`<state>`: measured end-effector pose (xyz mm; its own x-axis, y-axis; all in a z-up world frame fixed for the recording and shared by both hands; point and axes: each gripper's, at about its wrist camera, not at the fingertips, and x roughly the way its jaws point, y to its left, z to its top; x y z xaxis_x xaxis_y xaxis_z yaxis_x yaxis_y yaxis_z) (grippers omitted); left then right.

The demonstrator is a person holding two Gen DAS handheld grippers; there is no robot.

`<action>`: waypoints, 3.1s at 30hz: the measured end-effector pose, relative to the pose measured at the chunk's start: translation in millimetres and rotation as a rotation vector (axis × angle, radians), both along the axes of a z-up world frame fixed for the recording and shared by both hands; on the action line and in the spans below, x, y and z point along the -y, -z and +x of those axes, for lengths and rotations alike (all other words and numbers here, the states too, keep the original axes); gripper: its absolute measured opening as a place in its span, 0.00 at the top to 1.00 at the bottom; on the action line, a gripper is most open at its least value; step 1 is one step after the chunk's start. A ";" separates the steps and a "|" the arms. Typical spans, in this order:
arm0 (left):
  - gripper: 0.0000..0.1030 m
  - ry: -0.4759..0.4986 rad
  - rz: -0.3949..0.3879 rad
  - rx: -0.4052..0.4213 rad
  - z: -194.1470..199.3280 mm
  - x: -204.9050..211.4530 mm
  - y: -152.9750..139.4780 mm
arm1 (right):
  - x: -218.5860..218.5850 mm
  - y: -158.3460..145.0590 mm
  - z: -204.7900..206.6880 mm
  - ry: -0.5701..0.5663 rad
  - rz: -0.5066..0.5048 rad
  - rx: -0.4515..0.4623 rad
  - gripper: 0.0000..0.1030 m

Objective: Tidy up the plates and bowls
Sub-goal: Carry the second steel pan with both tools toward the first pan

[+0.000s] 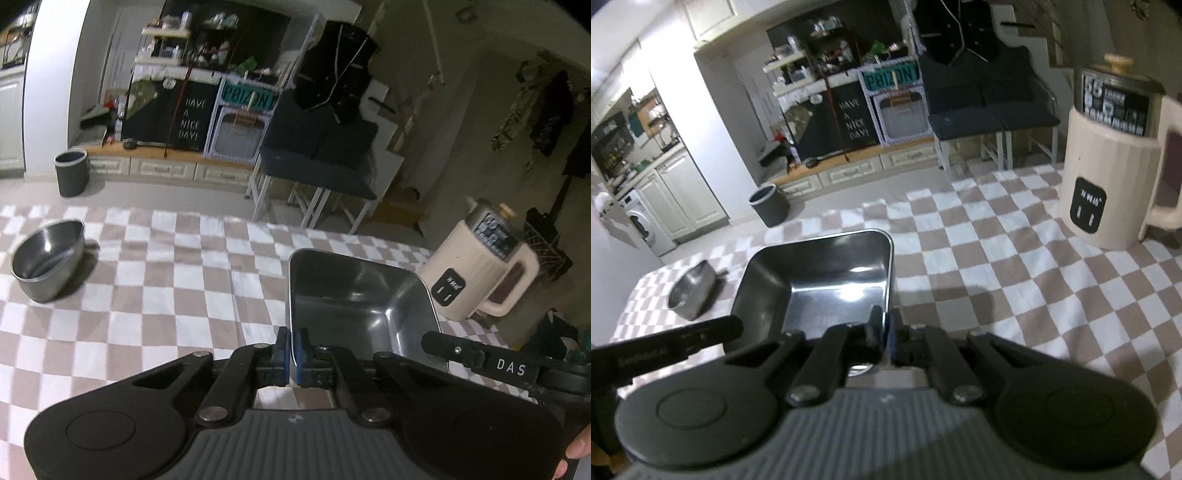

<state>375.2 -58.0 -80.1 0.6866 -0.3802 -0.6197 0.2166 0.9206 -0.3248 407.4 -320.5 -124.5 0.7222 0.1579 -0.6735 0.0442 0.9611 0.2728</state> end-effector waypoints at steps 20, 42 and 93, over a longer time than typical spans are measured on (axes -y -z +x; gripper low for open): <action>0.98 -0.062 0.002 0.118 -117.1 -89.3 -56.0 | -64.4 -39.3 -82.1 -0.128 0.108 0.097 0.94; 0.96 -0.173 0.144 0.040 -178.9 -172.7 -40.2 | -149.6 -11.9 -88.4 -0.294 0.103 -0.074 0.93; 0.72 -0.117 0.345 -0.225 -153.6 -185.7 34.7 | -212.2 26.1 -74.3 -0.387 -0.067 -0.236 0.90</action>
